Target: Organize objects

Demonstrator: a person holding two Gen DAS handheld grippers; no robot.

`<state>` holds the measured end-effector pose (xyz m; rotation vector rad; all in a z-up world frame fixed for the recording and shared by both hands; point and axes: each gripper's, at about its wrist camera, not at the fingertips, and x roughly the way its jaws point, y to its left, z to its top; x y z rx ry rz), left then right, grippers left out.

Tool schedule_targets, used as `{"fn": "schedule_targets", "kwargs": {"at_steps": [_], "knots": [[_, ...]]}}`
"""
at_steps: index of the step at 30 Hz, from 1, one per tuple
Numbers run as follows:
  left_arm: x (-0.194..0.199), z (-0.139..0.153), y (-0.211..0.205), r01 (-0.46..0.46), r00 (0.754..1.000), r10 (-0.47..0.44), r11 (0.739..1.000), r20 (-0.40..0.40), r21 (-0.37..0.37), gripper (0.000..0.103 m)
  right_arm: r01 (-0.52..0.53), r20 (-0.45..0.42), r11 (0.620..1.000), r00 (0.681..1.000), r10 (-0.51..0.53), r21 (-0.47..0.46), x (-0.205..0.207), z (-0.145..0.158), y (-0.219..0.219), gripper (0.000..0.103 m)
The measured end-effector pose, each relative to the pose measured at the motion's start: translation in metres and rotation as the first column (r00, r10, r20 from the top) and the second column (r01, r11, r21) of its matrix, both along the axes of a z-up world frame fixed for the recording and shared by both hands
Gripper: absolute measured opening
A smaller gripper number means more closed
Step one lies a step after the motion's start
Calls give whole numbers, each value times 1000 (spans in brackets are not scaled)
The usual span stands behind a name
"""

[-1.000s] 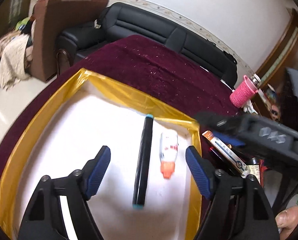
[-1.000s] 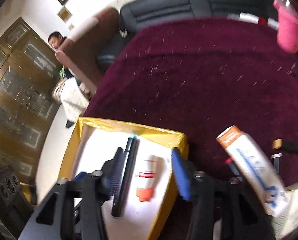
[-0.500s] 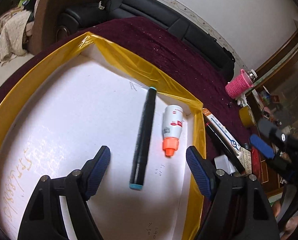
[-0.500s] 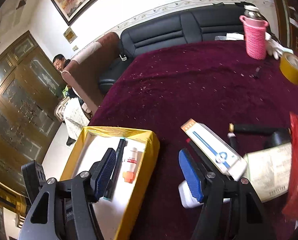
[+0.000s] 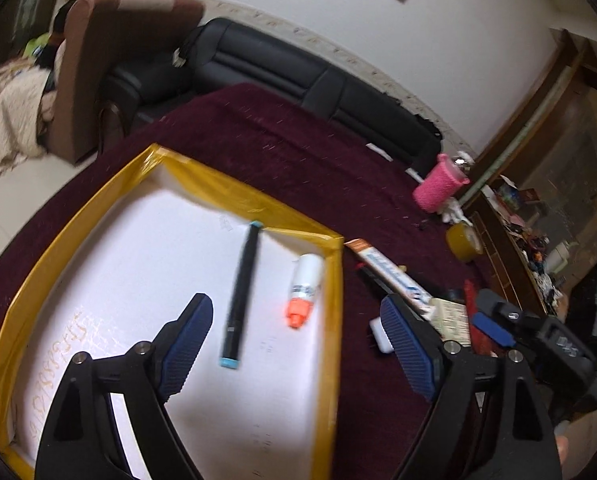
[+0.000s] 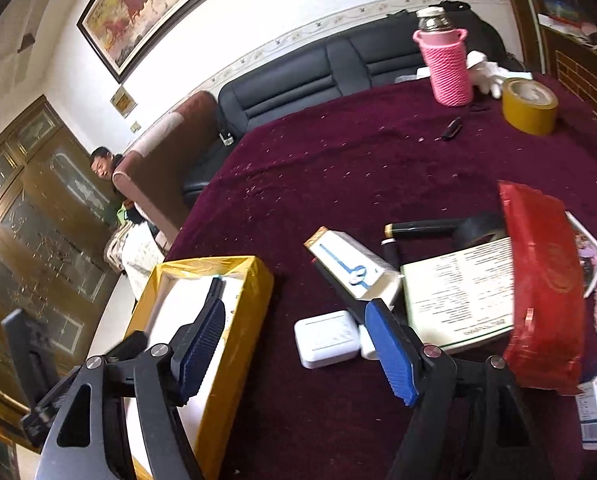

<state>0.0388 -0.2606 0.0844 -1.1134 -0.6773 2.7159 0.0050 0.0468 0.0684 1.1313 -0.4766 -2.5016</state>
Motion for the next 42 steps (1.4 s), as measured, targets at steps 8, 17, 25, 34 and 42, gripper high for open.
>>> {"fn": "schedule_targets", "kwargs": {"at_steps": [8, 17, 25, 34, 42], "knots": [[2, 22, 46, 133, 990, -136, 988, -40, -74, 88, 129, -94, 991, 988, -125, 35, 23, 6, 53, 80], [-34, -1, 100, 164, 985, -158, 981, 66, -102, 88, 307, -122, 952, 944, -306, -13, 27, -6, 145, 87], [-90, -45, 134, 91, 970, -77, 995, 232, -47, 88, 374, -128, 924, 915, -381, -76, 18, -24, 188, 87], [-112, -61, 149, 97, 944, -57, 989, 324, -108, 63, 359, -113, 928, 923, -369, -97, 15, -33, 196, 87], [-108, -53, 151, 73, 950, 6, 968, 311, -240, 63, 325, -131, 943, 934, -331, -63, 17, -34, 184, 90]]}}
